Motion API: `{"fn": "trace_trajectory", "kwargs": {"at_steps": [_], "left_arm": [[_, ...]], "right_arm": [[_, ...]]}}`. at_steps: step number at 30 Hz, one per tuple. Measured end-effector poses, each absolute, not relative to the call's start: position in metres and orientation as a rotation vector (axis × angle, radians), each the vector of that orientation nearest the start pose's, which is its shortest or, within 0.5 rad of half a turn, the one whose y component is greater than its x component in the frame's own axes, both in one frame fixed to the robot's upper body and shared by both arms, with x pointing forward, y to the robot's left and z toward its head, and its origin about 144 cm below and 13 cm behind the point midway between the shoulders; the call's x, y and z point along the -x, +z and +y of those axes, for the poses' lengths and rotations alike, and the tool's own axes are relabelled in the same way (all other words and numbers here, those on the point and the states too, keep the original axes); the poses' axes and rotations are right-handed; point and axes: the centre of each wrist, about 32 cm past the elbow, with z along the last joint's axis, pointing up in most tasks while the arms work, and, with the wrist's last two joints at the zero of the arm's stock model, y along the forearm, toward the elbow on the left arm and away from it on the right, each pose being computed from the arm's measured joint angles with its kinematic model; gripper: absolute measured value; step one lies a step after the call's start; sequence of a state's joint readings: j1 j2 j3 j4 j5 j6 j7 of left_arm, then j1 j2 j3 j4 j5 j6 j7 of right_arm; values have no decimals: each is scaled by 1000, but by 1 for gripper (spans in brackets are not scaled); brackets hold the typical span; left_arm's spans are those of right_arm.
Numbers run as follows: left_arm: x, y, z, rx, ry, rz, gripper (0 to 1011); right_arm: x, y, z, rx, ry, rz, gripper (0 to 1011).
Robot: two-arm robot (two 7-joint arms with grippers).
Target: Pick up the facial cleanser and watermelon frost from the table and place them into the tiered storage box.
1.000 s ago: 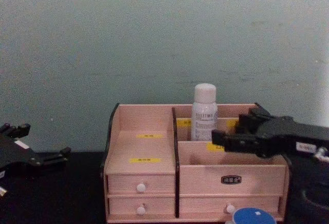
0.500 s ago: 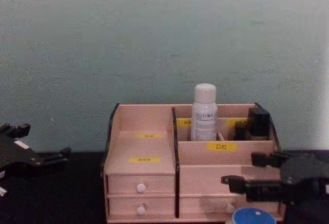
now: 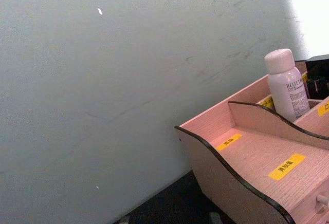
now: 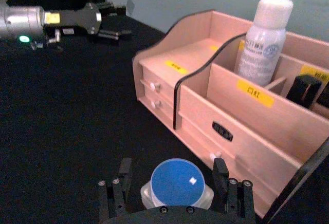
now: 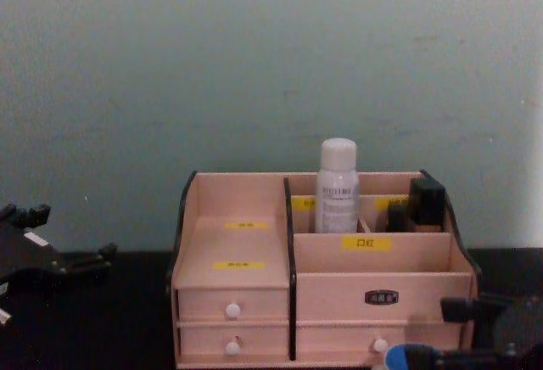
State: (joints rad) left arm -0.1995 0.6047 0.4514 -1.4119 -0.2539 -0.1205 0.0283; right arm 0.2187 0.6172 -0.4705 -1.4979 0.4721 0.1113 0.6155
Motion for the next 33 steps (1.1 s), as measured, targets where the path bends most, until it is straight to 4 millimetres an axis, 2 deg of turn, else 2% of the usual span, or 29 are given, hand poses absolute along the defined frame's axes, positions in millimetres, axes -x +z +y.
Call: {"fn": "trace_trajectory", "kwargs": {"at_steps": [14, 33], "left_arm": [[-489, 1140, 310, -304, 1248, -285, 1001], [-489, 1140, 310, -305, 1248, -285, 1001]], "right_arm": [[-487, 1152, -291, 358, -634, 69, 1002], [-493, 1143, -287, 369, -641, 86, 1003]]}}
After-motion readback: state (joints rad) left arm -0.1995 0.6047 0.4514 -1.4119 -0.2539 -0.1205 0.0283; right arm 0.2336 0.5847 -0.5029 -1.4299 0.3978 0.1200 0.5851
